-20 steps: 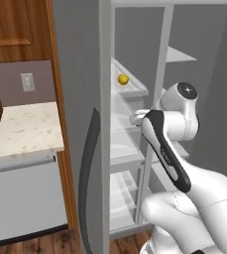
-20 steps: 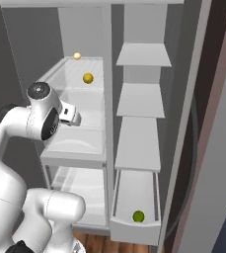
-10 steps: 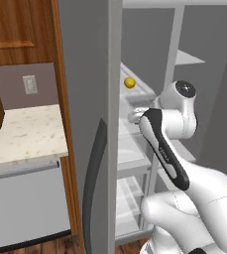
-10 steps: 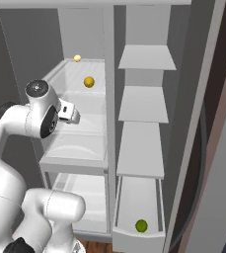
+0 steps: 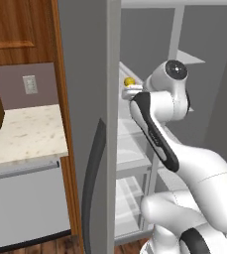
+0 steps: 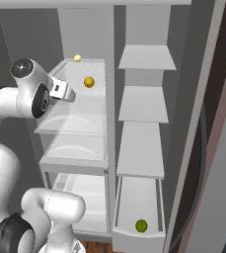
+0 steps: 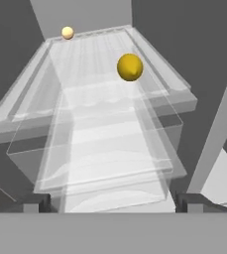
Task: Take the lime and lemon from the fridge shelf and place them in the freezer drawer to begin freezing them.
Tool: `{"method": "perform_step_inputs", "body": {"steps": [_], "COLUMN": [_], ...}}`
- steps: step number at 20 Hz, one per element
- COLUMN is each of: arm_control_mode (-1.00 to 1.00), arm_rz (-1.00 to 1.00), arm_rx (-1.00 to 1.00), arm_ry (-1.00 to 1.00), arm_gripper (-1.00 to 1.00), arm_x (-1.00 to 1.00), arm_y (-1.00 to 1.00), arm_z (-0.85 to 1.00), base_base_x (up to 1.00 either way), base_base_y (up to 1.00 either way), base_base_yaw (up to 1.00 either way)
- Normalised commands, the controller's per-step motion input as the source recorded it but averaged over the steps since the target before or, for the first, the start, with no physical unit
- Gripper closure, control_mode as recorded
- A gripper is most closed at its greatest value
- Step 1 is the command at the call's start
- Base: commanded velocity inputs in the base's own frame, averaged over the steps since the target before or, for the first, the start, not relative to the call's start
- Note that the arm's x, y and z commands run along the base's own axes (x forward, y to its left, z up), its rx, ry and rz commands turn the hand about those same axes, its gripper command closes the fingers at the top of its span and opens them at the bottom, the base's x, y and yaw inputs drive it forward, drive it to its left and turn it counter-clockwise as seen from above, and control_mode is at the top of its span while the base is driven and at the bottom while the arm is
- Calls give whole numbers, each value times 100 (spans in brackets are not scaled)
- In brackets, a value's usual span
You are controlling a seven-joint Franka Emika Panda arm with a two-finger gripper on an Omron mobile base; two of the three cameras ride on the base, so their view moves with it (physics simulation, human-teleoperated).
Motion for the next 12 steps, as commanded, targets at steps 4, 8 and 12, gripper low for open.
{"method": "perform_step_inputs", "body": {"steps": [4, 8, 12], "arm_control_mode": [-100, -100, -100], "arm_rz": [-4, -5, -6], "arm_rx": [-2, -3, 0], "arm_ry": [0, 8, 10], "arm_gripper": [-100, -100, -100], "arm_x": [60, 61, 54], "arm_y": [0, 0, -1], "arm_z": [23, -2, -11], "base_base_x": [0, 0, 0], "base_base_y": [0, 0, 0], "base_base_yaw": [0, 0, 0]}}
